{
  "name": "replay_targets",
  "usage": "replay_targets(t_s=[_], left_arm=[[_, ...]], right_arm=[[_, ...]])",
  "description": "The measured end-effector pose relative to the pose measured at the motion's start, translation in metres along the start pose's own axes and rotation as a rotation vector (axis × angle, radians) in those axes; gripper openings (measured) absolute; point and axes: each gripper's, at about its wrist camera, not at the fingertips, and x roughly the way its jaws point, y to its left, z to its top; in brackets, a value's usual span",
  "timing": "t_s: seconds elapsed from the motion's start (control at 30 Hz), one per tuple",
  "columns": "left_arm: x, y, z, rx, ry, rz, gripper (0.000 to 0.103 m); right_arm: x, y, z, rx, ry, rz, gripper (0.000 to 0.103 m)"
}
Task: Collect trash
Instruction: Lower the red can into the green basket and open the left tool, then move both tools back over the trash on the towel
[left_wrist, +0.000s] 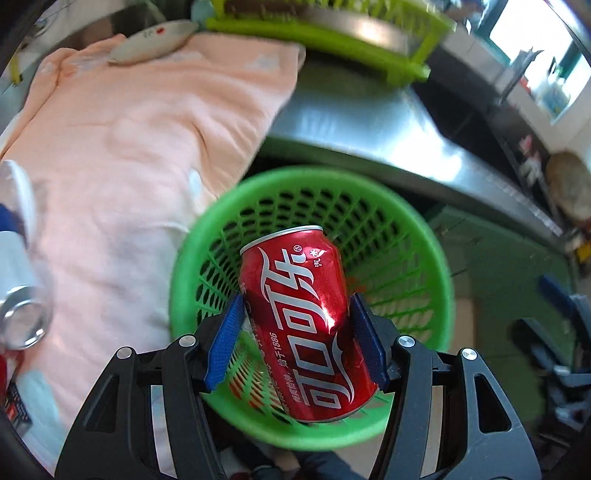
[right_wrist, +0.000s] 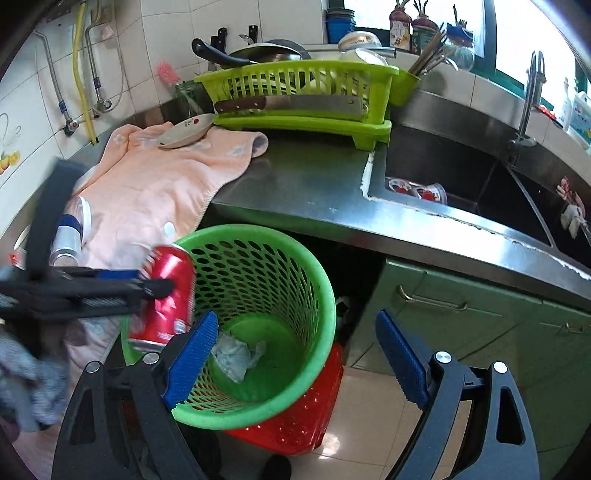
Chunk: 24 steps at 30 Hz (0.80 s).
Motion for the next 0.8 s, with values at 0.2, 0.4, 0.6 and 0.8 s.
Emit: replay_targets(t_s=[0.2, 0.4, 0.6, 0.8], left_arm=[[0.049, 0.003, -0.007, 0.011, 0.094, 0.029, 0.059], [0.069, 0.004, -0.008, 0.004, 0.122, 0.035, 0.063], [0.055, 0.007, -0.011, 0.003, 0.096, 0.029, 0.065], [0.006, 0.012, -0.021, 0.003, 0.013, 0.01, 0.065]], right_arm=[[0.013, -0.008, -0.009, 0.022, 0.036, 0.008, 0.084], [0.021, -0.006, -0.011, 0.019, 0.057, 0.015, 0.084], [0.019, 0.0, -0.01, 0.012, 0.057, 0.018, 0.084], [0.009, 0.016, -0.007, 0.01, 0.035, 0.039, 0.084]])
